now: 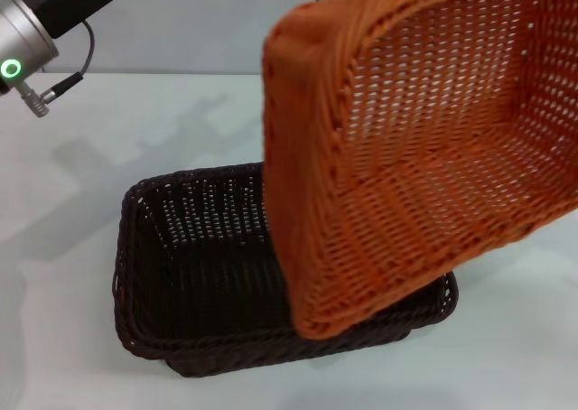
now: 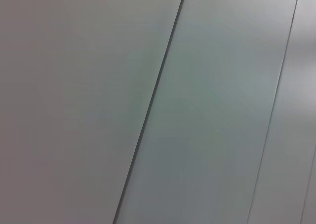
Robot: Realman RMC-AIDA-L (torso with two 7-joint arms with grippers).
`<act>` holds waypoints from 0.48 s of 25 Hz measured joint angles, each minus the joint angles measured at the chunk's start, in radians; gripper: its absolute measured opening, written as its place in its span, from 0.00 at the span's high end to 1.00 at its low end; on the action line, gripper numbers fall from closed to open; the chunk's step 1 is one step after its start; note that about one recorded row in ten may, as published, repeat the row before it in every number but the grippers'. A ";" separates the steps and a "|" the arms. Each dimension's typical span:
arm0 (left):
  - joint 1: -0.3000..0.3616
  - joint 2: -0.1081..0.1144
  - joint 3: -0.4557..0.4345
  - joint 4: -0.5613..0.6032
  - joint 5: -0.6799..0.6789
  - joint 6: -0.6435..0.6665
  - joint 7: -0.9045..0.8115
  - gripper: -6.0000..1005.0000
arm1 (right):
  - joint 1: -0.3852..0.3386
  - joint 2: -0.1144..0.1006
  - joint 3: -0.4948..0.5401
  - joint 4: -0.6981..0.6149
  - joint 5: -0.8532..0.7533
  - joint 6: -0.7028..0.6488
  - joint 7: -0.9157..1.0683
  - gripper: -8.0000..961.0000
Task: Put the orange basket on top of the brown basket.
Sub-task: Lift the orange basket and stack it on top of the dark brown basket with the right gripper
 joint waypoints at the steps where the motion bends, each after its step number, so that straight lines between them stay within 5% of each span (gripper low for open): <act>1: -0.002 0.000 0.001 0.001 0.000 0.001 0.000 0.14 | -0.001 0.007 0.000 0.027 0.003 0.001 -0.020 0.77; 12: -0.030 0.002 0.006 0.012 0.023 0.023 0.001 0.14 | -0.071 0.025 0.008 0.342 0.027 0.031 -0.286 0.75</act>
